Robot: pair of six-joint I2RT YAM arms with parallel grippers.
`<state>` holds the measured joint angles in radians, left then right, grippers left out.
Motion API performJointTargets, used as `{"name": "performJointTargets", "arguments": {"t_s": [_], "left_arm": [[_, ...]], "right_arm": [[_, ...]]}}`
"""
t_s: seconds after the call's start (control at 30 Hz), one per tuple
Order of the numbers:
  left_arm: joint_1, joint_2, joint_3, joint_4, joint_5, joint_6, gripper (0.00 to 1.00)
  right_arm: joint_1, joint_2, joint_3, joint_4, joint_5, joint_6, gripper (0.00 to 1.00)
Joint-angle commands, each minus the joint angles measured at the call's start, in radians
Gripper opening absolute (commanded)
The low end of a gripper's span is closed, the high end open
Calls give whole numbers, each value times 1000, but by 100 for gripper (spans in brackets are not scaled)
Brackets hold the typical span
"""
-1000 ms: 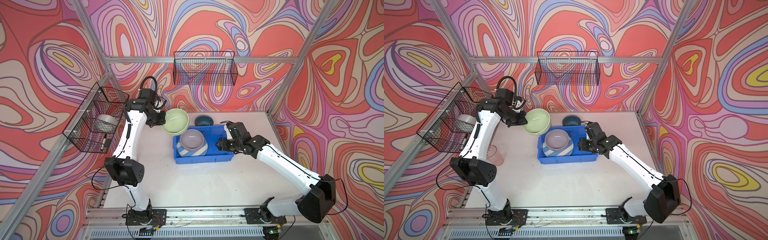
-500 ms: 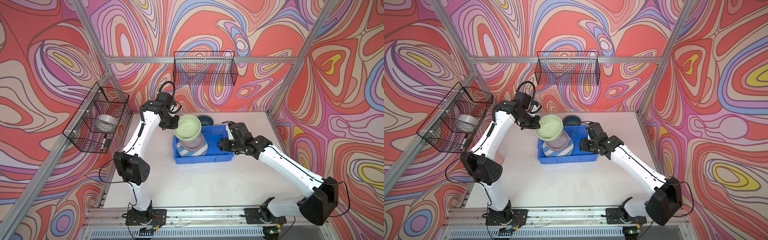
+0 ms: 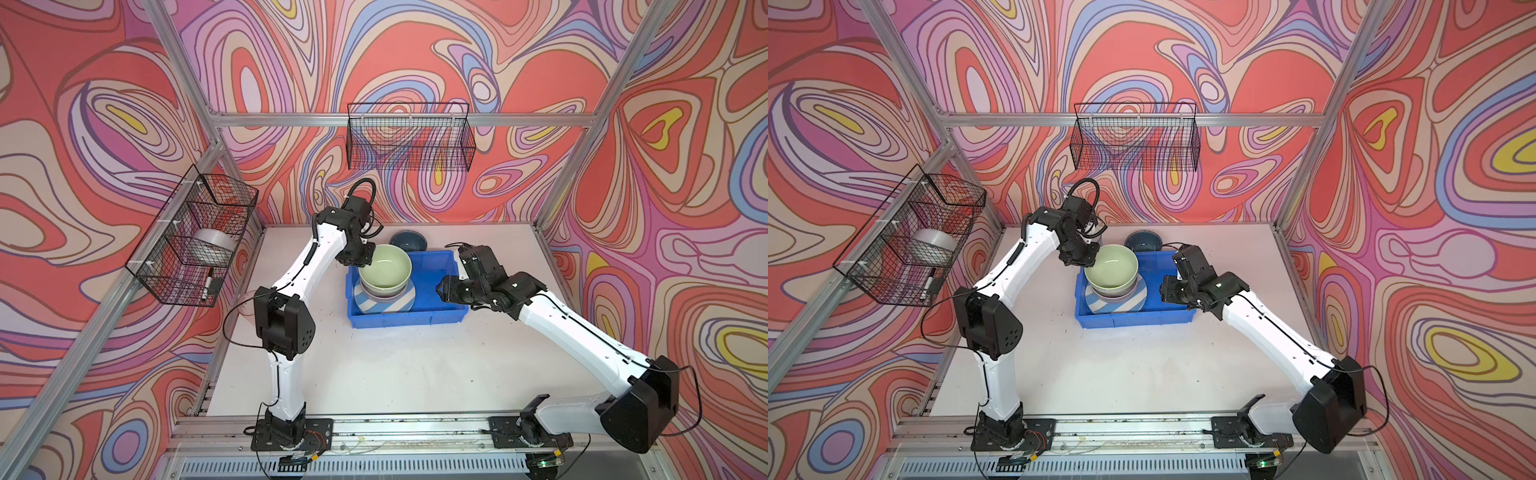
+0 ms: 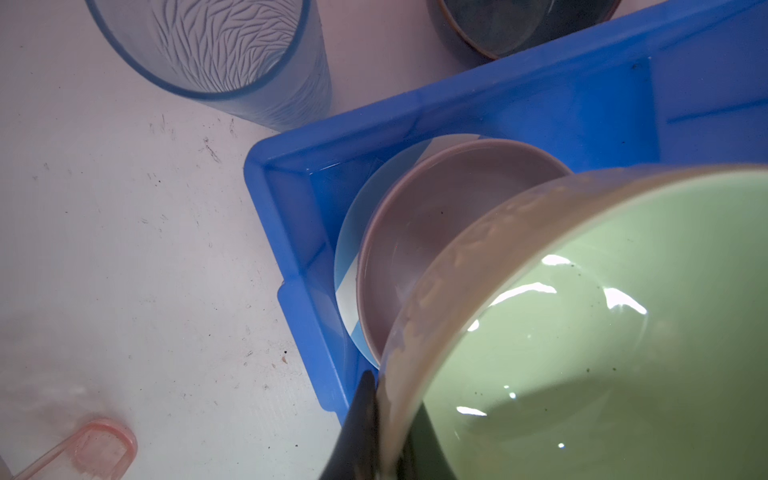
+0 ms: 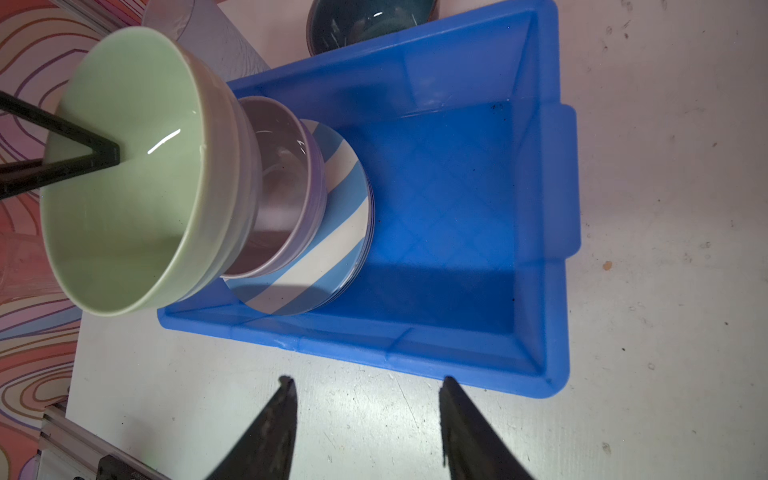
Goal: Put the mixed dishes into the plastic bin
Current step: 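Lift the pale green bowl over the bin with the left gripper, then lower the green bowl onto the grey-lavender bowl and open left gripper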
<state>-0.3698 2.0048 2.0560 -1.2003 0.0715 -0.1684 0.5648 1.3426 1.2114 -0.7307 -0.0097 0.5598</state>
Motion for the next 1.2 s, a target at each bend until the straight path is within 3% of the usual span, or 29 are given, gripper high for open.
{"name": "performJointTargets", "arguments": {"t_s": [0.0,1.17], "left_arm": [[-2,-12,-4,67,-1,-23,0],[-3,52,-94,125,19,-19,0]], "right_arm": [[7,-23,-10,-16,22,6,56],[7,-4,-55,13,-6,15,56]]}}
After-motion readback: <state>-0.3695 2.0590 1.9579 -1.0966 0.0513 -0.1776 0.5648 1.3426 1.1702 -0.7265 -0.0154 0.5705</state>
